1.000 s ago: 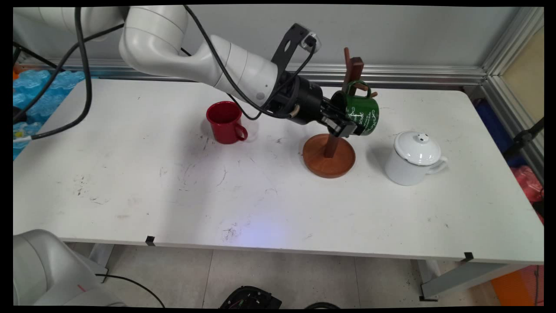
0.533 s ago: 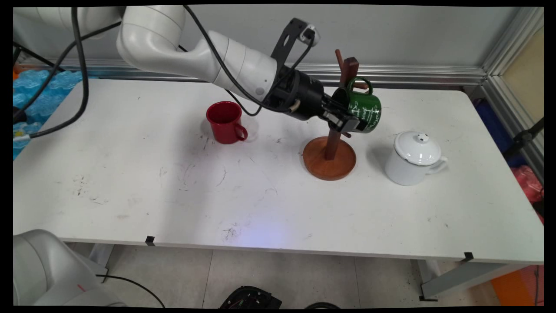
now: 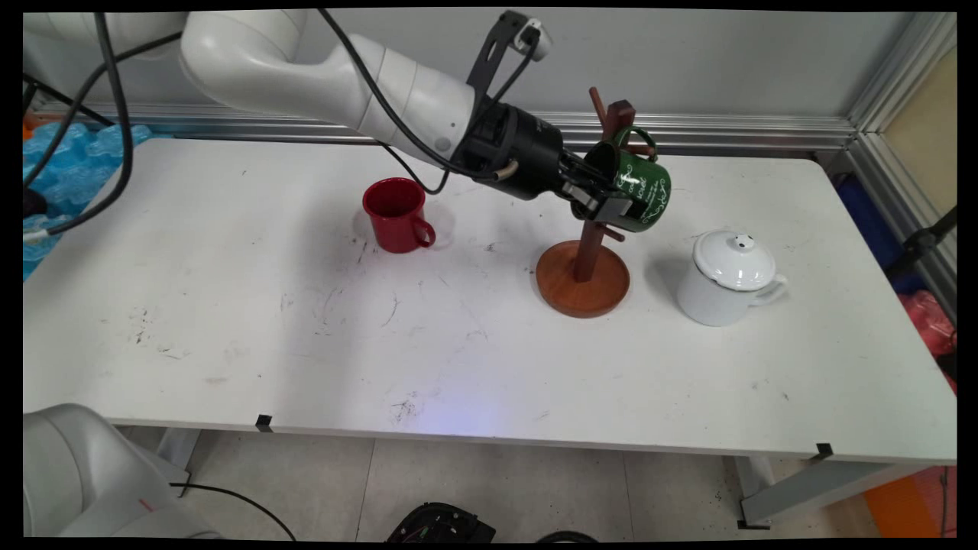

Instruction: Place the picked object on the table

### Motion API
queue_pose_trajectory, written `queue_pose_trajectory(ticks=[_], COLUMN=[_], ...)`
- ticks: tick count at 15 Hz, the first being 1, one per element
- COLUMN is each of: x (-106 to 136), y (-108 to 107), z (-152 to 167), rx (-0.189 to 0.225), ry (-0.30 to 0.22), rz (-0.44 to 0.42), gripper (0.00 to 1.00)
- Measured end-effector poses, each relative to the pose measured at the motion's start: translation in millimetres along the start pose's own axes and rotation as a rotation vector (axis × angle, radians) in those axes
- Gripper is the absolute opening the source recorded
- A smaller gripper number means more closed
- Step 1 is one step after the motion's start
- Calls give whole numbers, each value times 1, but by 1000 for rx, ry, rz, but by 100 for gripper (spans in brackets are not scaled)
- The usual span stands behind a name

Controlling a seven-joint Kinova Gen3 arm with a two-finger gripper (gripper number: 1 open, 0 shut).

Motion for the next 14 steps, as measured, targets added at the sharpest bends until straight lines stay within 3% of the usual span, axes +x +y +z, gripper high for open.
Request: queue_pose_trajectory(ticks=[14], x=[14], y=[18], z=[-19], rx=[-77], ry=[24], rz=[15], gripper=[0])
